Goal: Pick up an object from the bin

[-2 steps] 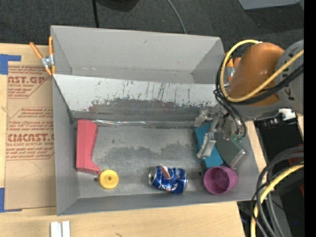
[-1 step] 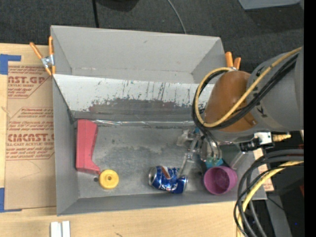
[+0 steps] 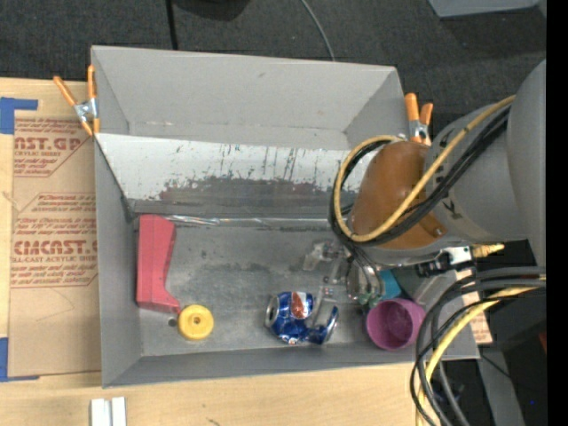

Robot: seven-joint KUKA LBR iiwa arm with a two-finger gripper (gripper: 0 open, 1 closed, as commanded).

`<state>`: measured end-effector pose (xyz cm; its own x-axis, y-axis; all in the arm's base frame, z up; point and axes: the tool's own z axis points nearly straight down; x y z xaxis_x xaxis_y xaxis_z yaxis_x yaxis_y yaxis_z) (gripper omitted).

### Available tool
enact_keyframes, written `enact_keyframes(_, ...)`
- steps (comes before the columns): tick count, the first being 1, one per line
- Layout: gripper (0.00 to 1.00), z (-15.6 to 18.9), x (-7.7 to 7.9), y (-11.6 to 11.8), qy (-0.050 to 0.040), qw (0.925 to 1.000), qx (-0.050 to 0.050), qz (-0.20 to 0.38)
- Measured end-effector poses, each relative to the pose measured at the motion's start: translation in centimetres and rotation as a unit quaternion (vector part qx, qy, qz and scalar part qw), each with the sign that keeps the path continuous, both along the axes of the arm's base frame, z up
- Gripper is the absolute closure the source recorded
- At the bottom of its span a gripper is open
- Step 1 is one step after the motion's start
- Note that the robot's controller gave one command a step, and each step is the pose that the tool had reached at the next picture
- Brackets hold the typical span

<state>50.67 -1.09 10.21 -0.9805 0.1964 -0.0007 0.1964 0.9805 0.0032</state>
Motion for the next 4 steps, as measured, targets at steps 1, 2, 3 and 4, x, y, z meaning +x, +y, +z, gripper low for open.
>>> enact_keyframes(1,0.00,-1.5,-0.2,0.9,-0.0011,0.9999,-0.003,-0.011)
enact_keyframes(2,0.00,-2.7,-0.3,3.1,0.0065,0.9991,0.001,-0.041)
enact_keyframes(3,1.00,-3.1,4.2,5.6,-0.0034,0.9888,-0.002,-0.149)
enact_keyframes(4,1.00,-3.1,4.2,5.6,-0.0034,0.9889,-0.002,-0.149)
